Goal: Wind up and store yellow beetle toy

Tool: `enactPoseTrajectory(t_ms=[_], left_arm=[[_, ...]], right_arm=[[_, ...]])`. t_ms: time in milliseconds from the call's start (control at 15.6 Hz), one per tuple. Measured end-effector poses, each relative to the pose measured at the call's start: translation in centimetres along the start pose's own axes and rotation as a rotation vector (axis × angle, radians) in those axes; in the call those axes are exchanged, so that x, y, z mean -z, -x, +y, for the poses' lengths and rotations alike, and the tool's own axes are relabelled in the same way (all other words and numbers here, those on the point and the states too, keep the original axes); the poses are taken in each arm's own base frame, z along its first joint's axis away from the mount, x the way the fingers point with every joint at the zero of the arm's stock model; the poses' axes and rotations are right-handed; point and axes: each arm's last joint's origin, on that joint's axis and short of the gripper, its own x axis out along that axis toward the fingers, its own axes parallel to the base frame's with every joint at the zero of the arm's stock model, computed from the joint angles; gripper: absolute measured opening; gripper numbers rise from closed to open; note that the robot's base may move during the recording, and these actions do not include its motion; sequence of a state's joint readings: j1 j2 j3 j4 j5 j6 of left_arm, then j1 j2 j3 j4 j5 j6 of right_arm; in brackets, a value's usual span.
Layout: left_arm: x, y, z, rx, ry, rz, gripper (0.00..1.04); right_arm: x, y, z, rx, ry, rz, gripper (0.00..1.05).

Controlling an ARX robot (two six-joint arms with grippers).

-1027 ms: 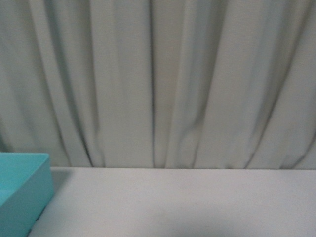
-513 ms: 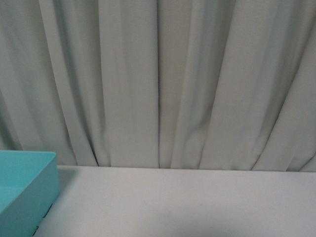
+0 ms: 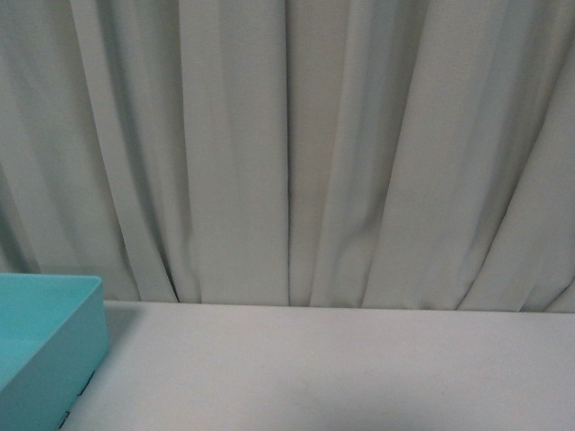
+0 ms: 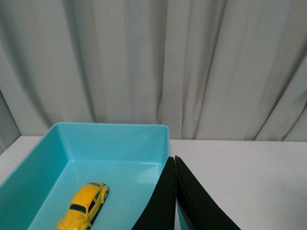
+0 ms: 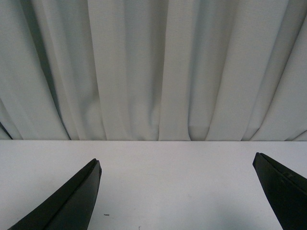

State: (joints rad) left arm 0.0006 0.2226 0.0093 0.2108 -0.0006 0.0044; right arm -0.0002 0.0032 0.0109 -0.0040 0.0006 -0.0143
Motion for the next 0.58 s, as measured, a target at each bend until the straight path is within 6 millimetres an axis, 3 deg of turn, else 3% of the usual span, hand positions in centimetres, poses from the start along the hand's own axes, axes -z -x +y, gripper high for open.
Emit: enactPoseTrajectory(t_ms=[257,321,578], left_arm=[[0.6,1.2,0.0,0.002,0.0,0.042,0.02],[-0.1,1.4,0.0,0.001,0.0,-0.027,0.02],[0.3,1.4,0.0,0.0,0.0,0.0,0.02]], right_arm=[[0.0,0.0,0.0,0.0,0.0,0.0,0.98],[0.0,0.0,0.0,0.0,0.0,0.0,0.98],[0.0,0.0,0.0,0.0,0.0,-0.001,0.98]])
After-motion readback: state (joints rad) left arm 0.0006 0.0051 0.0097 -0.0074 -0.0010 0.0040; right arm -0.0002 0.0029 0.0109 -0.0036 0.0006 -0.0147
